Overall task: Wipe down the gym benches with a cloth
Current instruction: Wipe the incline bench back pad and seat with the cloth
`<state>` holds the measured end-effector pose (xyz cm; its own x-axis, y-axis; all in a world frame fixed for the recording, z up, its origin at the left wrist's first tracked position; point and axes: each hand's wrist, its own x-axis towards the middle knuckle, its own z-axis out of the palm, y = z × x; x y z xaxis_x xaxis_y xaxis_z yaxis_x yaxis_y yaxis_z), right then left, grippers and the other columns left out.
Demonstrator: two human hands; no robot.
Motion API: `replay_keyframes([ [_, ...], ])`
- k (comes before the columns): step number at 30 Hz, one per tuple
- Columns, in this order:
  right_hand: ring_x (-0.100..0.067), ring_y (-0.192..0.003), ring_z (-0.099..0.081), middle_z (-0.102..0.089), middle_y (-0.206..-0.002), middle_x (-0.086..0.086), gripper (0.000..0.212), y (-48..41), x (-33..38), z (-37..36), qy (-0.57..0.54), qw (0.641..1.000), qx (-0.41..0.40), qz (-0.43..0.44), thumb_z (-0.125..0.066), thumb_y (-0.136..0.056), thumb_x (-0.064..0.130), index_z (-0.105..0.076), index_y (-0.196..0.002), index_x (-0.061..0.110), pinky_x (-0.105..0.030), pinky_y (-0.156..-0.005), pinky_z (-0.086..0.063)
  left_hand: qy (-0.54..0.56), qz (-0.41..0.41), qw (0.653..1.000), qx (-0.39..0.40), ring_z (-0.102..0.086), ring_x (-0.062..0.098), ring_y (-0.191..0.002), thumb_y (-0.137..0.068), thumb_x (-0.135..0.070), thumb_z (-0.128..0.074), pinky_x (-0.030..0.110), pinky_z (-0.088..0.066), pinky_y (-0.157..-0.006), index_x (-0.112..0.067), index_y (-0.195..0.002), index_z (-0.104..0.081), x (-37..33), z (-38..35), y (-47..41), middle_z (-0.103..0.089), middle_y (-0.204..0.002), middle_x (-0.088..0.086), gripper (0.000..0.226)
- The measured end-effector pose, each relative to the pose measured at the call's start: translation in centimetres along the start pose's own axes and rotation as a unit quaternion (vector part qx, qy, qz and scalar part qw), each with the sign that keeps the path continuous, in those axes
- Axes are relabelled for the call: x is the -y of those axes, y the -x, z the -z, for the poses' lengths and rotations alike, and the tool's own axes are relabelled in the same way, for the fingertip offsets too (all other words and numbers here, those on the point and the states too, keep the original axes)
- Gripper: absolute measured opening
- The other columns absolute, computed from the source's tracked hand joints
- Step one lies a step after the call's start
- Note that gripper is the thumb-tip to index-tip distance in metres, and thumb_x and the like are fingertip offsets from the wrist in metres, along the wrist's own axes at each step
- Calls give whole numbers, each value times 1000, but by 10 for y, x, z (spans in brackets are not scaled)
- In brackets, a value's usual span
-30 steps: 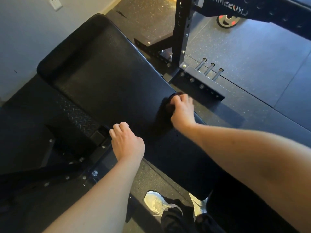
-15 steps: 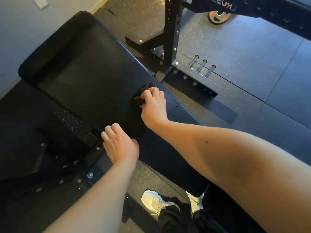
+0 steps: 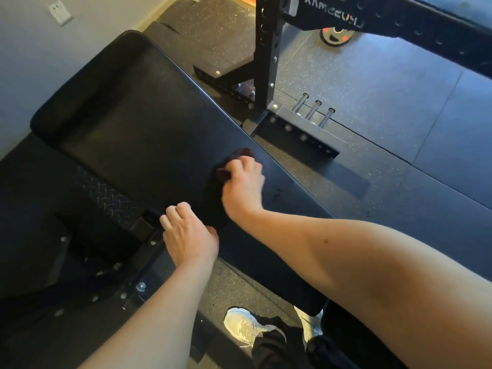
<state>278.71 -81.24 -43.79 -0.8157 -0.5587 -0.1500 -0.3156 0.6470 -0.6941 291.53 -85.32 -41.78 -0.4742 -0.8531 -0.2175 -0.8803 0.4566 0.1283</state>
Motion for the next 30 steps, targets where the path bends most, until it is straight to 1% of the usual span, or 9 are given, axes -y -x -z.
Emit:
replay_keyframes([
  [3, -25, -135, -27, -41, -146, -2, 29, 1, 22, -11, -5, 994, 34, 104, -58, -97, 13, -58, -125, 21, -45, -113, -30, -11, 6, 1000, -11, -42, 34, -115, -82, -16, -71, 42, -48, -87, -8, -122, -44, -2, -1, 0, -46, -126, 16, 49],
  [6, -25, -132, -31, -42, -146, -2, 30, 0, 0, -1, 38, 990, 44, 131, -62, -94, 17, -58, -123, 19, -43, -112, -36, -15, 1, 1000, -8, -42, 34, -116, -82, -20, -74, 43, -50, -87, -9, -124, -42, -1, -4, 1, -45, -128, 17, 54],
  [11, -27, -129, -35, -42, -141, -3, 36, 8, -91, 37, 110, 994, 20, -11, -63, -89, 15, -55, -124, 16, -48, -111, -40, -8, 3, 1000, -10, -43, 31, -117, -83, -23, -74, 40, -53, -86, -11, -131, -41, -1, -6, 3, -44, -134, 16, 59],
  [13, -28, -131, -34, -39, -144, -4, 43, 12, -113, 46, 143, 988, 40, -30, -65, -90, 12, -52, -131, 15, -48, -113, -40, -10, -2, 1000, -10, -44, 31, -117, -84, -23, -73, 38, -52, -85, -10, -131, -41, 1, -6, 3, -45, -134, 16, 59],
  [16, -31, -130, -36, -40, -144, -8, 53, 8, -113, 42, 163, 978, 28, -123, -72, -86, 9, -50, -134, 15, -47, -111, -42, -9, -12, 1000, -2, -44, 30, -119, -85, -23, -72, 37, -51, -88, -11, -133, -41, 3, -3, 3, -44, -136, 15, 59],
  [19, -34, -127, -37, -41, -139, -10, 48, 4, -79, 30, 143, 973, 7, -183, -70, -82, 7, -51, -126, 17, -49, -106, -39, -10, -15, 1000, 6, -44, 29, -119, -86, -22, -71, 35, -50, -88, -11, -134, -41, 4, 0, 4, -44, -137, 14, 58],
  [24, -26, -130, -31, -41, -140, 0, 55, 31, -20, -4, 61, 997, 42, 4, -67, -83, 2, -52, -129, 26, -46, -112, -29, -8, -23, 1000, 8, -44, 29, -118, -83, -20, -74, 37, -51, -88, -11, -132, -42, 6, 2, 4, -45, -134, 14, 59],
  [27, -23, -132, -30, -44, -143, 1, 60, 35, -18, -4, 59, 987, 80, 128, -68, -88, 1, -49, -139, 26, -42, -116, -27, -11, -24, 1000, 10, -44, 29, -118, -83, -23, -76, 37, -51, -89, -11, -133, -41, 6, 3, 4, -45, -135, 15, 63],
  [30, -27, -126, -36, -47, -137, -3, 52, 28, -57, 13, 112, 983, 76, 126, -70, -84, 3, -53, -129, 23, -42, -108, -35, -4, -22, 1000, 0, -44, 31, -118, -83, -19, -74, 40, -54, -88, -11, -133, -42, 7, -1, 3, -45, -135, 15, 59],
])
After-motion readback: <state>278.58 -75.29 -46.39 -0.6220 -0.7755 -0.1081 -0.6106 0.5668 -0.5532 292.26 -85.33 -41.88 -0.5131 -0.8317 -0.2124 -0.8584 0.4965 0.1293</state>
